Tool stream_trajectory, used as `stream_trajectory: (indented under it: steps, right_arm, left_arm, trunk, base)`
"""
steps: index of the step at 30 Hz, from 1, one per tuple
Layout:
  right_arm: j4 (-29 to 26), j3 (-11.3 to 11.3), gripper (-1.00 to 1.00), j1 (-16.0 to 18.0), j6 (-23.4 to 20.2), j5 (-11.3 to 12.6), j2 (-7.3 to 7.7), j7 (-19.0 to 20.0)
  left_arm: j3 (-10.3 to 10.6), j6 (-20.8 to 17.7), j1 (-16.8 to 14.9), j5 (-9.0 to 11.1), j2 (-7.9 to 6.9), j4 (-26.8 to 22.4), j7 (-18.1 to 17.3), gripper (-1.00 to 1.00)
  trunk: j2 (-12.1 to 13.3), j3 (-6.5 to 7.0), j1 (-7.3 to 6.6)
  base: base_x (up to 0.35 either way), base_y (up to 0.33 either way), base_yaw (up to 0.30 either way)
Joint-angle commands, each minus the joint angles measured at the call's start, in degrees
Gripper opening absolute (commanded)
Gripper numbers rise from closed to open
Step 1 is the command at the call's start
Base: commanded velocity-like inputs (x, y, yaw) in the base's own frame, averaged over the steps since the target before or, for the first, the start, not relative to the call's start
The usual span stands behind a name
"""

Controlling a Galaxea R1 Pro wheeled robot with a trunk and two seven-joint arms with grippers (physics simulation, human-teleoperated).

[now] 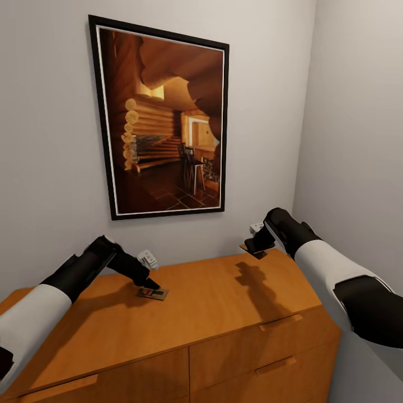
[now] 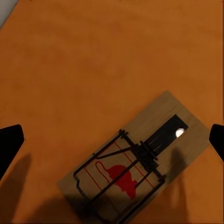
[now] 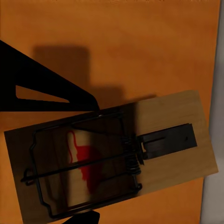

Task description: Take the four mousetraps from the cabinet in the bathroom and place them on the bathroom floor. Make sure all four end up on the same floor surface, and ensure that at least two of them are either under or directly next to the same bathroom sink.

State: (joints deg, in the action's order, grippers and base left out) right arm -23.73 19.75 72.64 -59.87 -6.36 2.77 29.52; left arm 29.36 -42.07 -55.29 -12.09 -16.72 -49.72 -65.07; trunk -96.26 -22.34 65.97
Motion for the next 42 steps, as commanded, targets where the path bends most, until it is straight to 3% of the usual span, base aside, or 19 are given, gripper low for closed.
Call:
stream_trajectory:
  steps: [1, 16, 32, 42]
  right_arm:
    - [-0.1, 0.2, -1.00, 0.0, -0.1, -0.5, 0.04, 0.7]
    - [0.0, 0.2, -1.00, 0.0, -0.1, -0.4, 0.10, 0.7]
    - [0.0, 0.2, -1.00, 0.0, -0.1, -0.4, 0.05, 0.6]
    - [0.0, 0.2, -1.00, 0.0, -0.1, -0.4, 0.04, 0.6]
  left_arm:
    - [0.1, -0.4, -0.1, -0.3, 0.09, 0.0, -0.3, 1.00]
    - [0.3, 3.0, -0.1, -0.2, 1.13, 0.9, -2.4, 1.00]
    - [0.8, 3.4, -0.1, -0.1, 0.51, 0.9, -4.3, 1.00]
    - [3.8, 3.4, -0.1, -0.1, -0.26, 0.9, -5.0, 1.00]
  trunk:
    - [0.0, -0.08, 0.00]
    - [0.0, -0.08, 0.00]
    - [0.0, -0.08, 0.00]
    - [0.0, -0.08, 0.00]
  base:
    - [0.000, 0.000, 0.000]
    - [0.000, 0.000, 0.000]
    - [0.000, 0.000, 0.000]
    - [0.000, 0.000, 0.000]
